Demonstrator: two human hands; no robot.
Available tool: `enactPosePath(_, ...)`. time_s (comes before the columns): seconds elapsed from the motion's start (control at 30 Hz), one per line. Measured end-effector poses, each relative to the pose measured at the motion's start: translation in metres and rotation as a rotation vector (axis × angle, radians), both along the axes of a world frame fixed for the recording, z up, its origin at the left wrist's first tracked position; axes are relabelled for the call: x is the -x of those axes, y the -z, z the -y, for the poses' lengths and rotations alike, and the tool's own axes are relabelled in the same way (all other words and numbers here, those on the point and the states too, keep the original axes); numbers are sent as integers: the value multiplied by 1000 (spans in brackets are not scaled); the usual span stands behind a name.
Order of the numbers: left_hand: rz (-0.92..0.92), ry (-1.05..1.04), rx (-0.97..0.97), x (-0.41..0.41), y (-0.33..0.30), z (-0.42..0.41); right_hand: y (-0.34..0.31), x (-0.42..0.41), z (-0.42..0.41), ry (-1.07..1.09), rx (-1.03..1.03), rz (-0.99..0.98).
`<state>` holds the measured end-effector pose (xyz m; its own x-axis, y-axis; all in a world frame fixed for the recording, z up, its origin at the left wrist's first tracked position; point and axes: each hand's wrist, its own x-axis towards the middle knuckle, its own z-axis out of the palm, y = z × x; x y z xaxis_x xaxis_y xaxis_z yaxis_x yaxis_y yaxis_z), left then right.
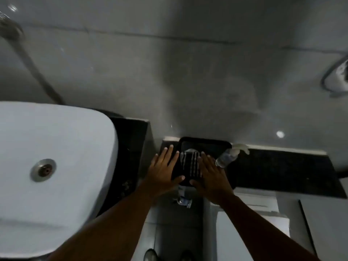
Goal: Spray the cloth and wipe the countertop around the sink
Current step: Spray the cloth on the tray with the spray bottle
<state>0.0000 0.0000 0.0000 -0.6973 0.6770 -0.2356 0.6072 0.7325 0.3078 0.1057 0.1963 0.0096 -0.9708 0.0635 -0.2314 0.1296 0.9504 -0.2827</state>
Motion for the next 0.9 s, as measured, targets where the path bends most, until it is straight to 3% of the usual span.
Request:
enactPosePath(0.23, 13, 66, -80, 20, 74, -19, 69, -8, -6, 232, 122, -257)
enactPosePath(0.53, -78, 14, -211, 13, 107, -18, 86, -14, -7, 217, 118, -327)
enactPosePath(0.6, -88, 3, -227, 13, 107, -18, 78, -19, -9, 328, 201, -420)
enactPosePath(0.73, -97, 0, -222, 13, 107, -19, 54, -17, -22, 787, 307, -769)
enactPosePath(0.83, -109, -2, -216, 14, 107, -18, 32, 10, -36, 985, 488, -798)
enactPosePath(0.9, -107, 2, -213, 14, 108, -18, 21, 31, -43, 982, 624, -783)
